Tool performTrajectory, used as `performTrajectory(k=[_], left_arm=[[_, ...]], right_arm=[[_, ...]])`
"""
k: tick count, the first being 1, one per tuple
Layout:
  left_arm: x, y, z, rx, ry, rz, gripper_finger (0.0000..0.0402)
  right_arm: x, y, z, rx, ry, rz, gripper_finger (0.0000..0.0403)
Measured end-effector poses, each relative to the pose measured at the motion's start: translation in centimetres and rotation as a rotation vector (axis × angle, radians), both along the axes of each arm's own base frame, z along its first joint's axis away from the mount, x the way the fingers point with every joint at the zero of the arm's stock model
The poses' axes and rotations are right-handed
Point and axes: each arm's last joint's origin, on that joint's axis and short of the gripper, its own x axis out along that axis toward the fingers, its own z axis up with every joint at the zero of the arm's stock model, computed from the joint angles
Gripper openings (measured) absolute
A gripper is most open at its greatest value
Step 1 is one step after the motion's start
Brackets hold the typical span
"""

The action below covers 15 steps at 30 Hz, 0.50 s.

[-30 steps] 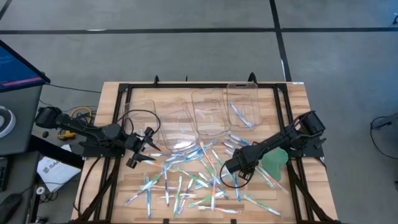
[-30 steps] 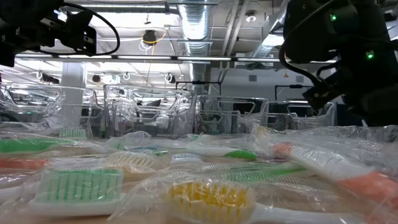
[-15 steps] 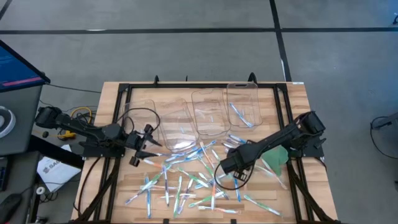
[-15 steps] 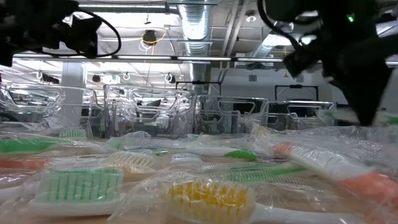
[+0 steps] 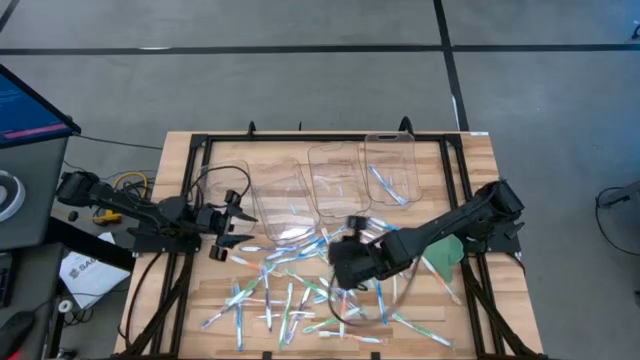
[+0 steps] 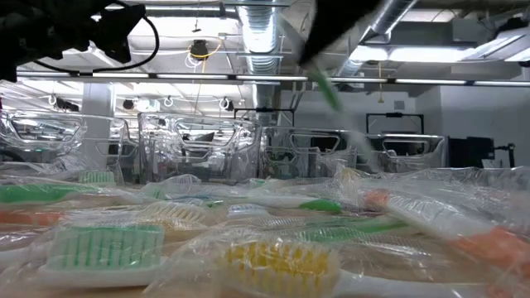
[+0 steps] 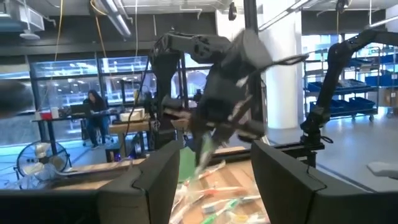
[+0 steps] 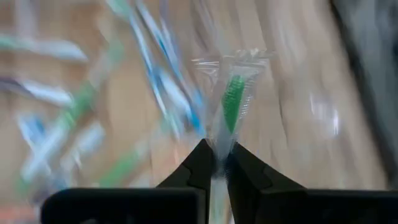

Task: Pick & Place Toothbrushes
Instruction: Put the green toothbrush into the middle left transparent bin

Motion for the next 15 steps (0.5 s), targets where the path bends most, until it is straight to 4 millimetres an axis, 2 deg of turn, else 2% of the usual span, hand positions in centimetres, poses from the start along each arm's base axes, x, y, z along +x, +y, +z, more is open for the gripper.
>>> performTrajectory(k=[3,6,15], left_arm=[[0.3,-0.1,-0.3,0.005,0.017,-0.01,0.0191],[1.3,-0.4,-0.1,0.014,0.055,-0.024,0.0191],[7.0,-1.5,1.4,0.031,0.167,0.021,0.0196]], right_arm=[[1.5,0.2,1.1,-0.049,-0.113,0.124,0.0014],[2.5,-0.2,1.8,-0.088,-0.187,0.173,0.002],[3.5,-1.6,2.2,-0.085,-0.214,0.213,0.0015]])
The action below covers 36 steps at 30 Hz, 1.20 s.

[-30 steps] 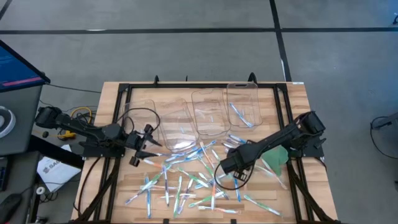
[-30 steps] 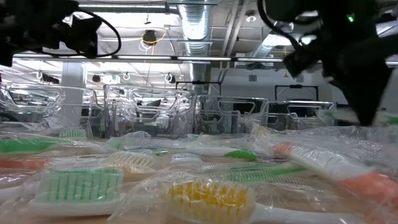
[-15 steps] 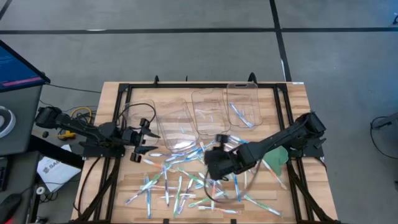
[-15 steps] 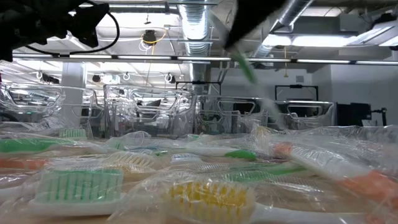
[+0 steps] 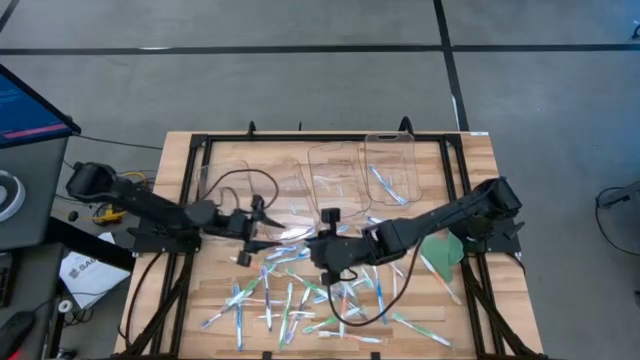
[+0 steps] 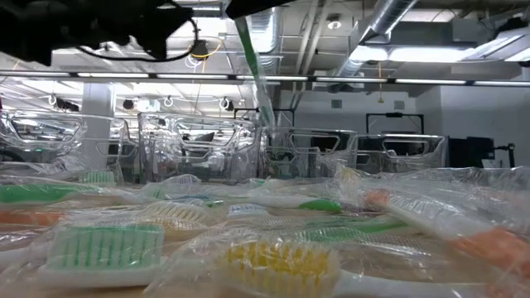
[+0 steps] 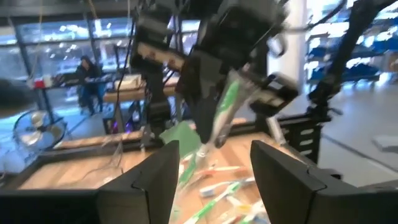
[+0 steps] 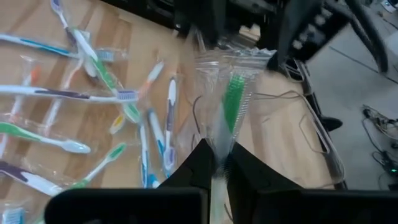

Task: Pick & Place Toothbrushes
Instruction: Put the green toothbrush into the middle left transparent bin

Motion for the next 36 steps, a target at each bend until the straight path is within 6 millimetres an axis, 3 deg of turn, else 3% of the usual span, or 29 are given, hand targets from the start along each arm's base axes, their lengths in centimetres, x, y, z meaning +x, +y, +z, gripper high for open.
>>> performTrajectory(k=[9,16,22,27,32,36], left_arm=[[4.7,-0.9,0.1,0.003,0.066,0.014,0.0233],[6.4,-1.3,-1.0,0.061,0.112,0.016,0.0234],[6.5,-1.3,-0.8,0.064,0.105,0.046,0.0218],[6.5,-1.4,-1.0,0.056,0.134,0.068,0.0156],[6.3,-1.6,-1.3,0.065,0.164,0.145,0.0032],[6.1,-1.8,-0.9,0.057,0.149,0.151,0.0017]], right_arm=[[0.3,-0.3,0.2,-0.032,-0.013,0.024,0.0017],[0.7,0.0,0.9,-0.066,-0.077,0.065,0.0023],[0.8,0.0,1.0,-0.046,-0.086,0.109,0.002],[0.9,0.1,1.1,-0.072,-0.092,0.128,0.0045],[0.9,0.1,1.1,-0.079,-0.094,0.119,0.0088],[0.8,0.3,1.2,-0.098,-0.092,0.12,0.0128]])
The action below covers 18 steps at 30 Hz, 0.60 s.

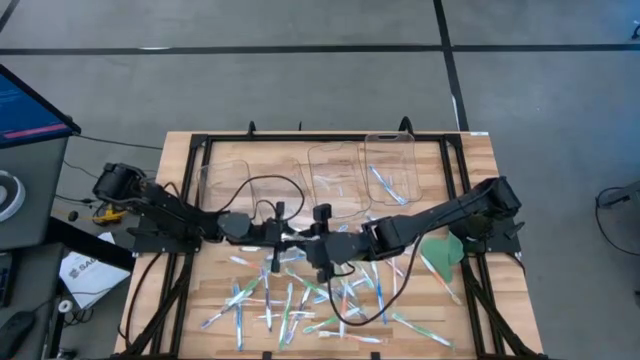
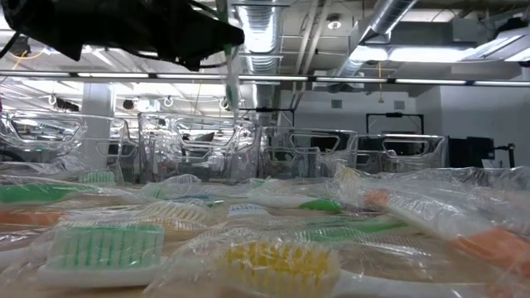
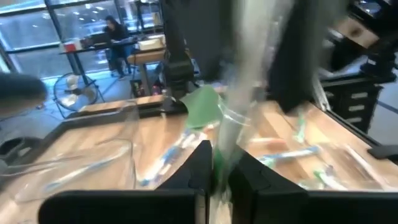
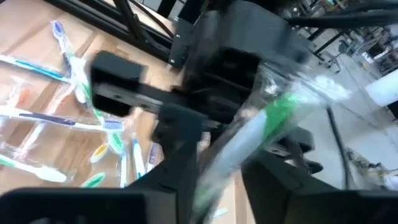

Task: Pick & Place Toothbrushes
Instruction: Put the green toothbrush into the middle left transparent bin

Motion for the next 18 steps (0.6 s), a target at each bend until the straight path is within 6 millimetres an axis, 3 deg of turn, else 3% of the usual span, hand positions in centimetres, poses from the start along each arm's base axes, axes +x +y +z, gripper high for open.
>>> performTrajectory(k=[5,9,13,18], left_arm=[[-0.8,0.4,1.1,-0.005,-0.001,0.077,0.0014],[-1.9,0.9,2.2,-0.013,0.027,0.161,0.0014],[-3.6,1.9,3.3,-0.014,0.072,0.313,0.0014],[-5.1,3.9,4.3,-0.134,0.056,0.445,0.0014]], right_arm=[[-0.8,0.3,0.8,-0.122,-0.029,-0.113,0.0182],[-2.9,0.9,2.5,-0.253,-0.046,-0.254,0.0212],[-6.4,1.7,4.2,-0.232,-0.096,-0.419,0.0228],[-11.6,2.1,5.2,-0.099,-0.091,-0.488,0.0232]])
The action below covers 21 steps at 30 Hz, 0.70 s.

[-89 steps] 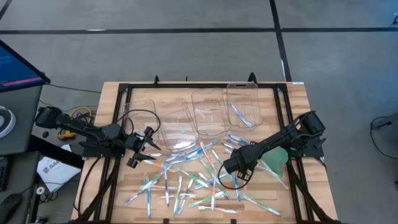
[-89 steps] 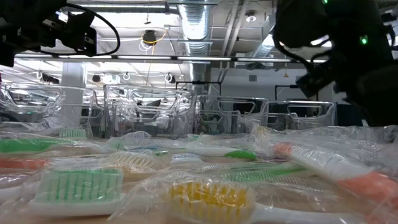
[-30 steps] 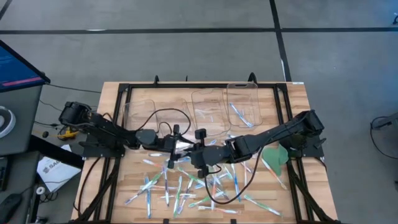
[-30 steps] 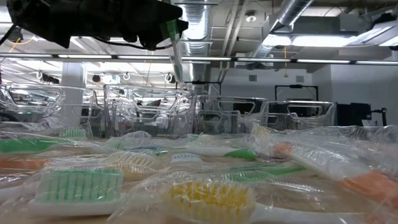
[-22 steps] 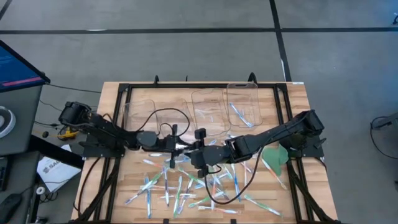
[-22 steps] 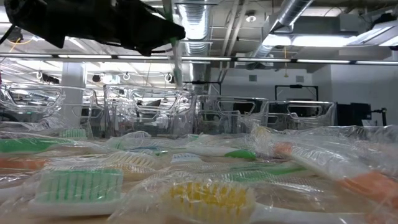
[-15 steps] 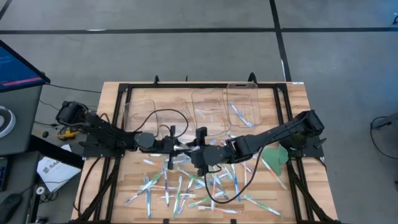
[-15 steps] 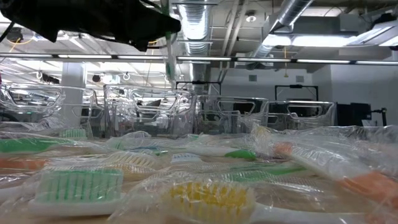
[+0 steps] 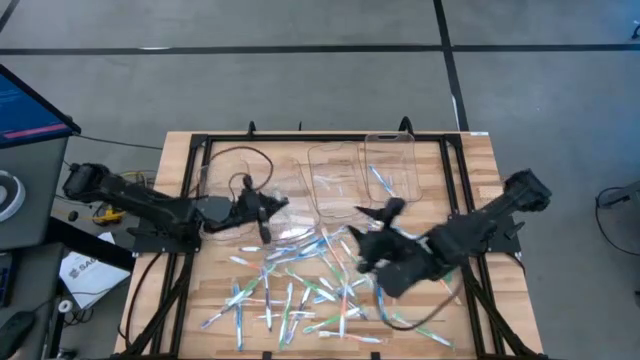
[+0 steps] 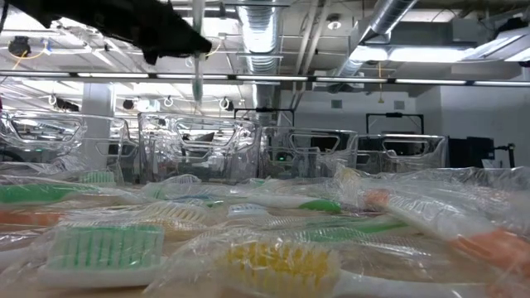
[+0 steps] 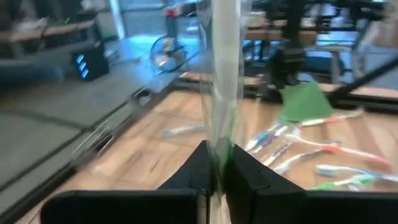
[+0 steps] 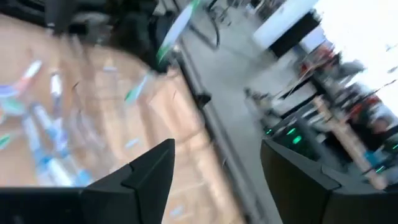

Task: Pick & Place Toothbrushes
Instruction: Put the green toothbrush into the middle left transparent bin

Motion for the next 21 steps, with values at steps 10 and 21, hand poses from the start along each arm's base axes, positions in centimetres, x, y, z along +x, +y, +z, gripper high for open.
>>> performTrajectory(k=[10,21], left_arm=[[0.1,6.1,-1.3,-0.329,-0.029,0.124,0.0016],[1.8,7.6,-5.1,-0.576,0.072,0.131,0.0024]], right_arm=[[-6.3,-0.4,-5.7,-0.012,-0.048,-0.169,0.0232],[-6.8,-1.3,-7.1,-0.078,-0.06,-0.197,0.0232]])
